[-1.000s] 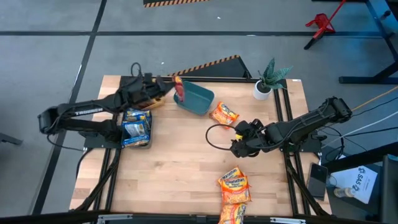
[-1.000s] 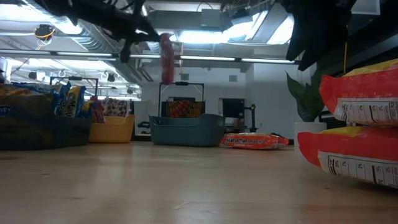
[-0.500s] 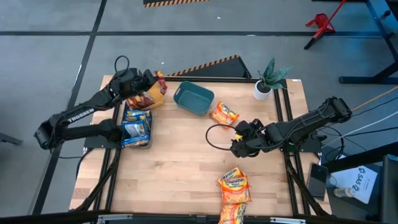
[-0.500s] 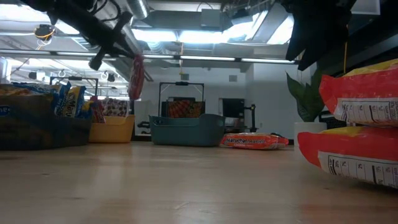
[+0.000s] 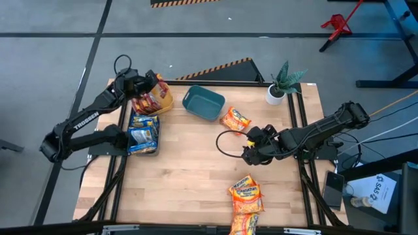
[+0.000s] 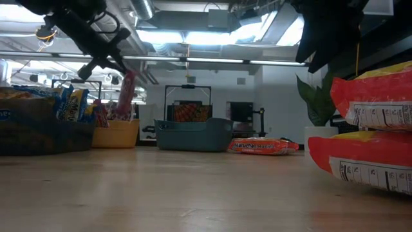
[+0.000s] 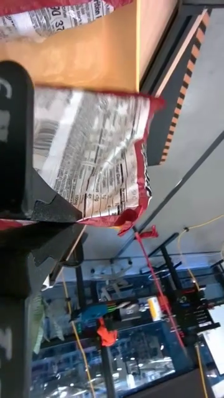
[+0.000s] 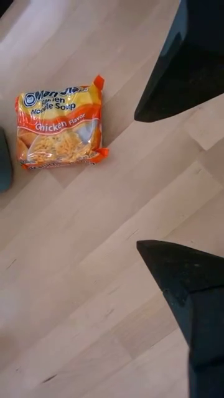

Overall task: Sort Maruchan noodles
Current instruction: Put the red noodle pack into the yellow bin, then put the orange noodle pack into the blue bin

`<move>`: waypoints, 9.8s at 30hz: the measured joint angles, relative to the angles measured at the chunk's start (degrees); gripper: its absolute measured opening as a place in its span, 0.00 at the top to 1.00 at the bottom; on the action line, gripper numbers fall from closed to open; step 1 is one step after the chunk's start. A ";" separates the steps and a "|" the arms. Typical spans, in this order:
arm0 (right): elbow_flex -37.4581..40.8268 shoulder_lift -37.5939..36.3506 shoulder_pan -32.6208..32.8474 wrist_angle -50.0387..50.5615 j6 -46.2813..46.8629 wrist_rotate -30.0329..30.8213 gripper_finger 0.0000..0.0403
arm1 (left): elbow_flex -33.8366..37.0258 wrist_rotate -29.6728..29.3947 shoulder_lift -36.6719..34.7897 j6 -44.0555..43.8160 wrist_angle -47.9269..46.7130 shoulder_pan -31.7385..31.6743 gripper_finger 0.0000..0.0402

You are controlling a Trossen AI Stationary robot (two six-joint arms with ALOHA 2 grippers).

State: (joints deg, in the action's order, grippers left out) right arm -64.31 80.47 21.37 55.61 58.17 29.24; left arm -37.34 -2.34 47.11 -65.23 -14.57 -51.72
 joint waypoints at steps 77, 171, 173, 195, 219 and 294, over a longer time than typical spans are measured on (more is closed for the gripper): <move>0.07 1.17 -5.78 -4.33 -6.92 2.88 0.22 | 8.15 18.87 -6.80 -3.46 10.72 -5.57 0.74; -30.80 24.41 -38.23 -38.03 -39.06 -20.25 1.00 | 8.11 7.30 -8.65 9.35 15.17 8.34 0.91; -30.81 20.91 -38.23 -34.82 -40.00 -18.41 1.00 | 8.11 7.25 -5.50 10.63 15.13 8.34 0.95; -30.80 12.55 -37.83 -22.70 -40.24 -16.36 1.00 | -23.71 -0.82 21.01 36.14 -19.26 8.34 1.00; -30.77 12.57 -37.83 -17.68 -40.30 -16.38 1.00 | -25.81 -2.38 37.28 49.28 -25.01 8.37 1.00; 0.98 21.99 -19.18 -39.25 -17.63 -22.40 0.85 | -25.75 3.23 7.93 16.02 -27.51 43.28 0.80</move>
State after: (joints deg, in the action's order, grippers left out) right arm -63.34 102.45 2.19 16.36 40.54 6.84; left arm -63.09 0.89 55.04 -49.21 -42.09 -8.44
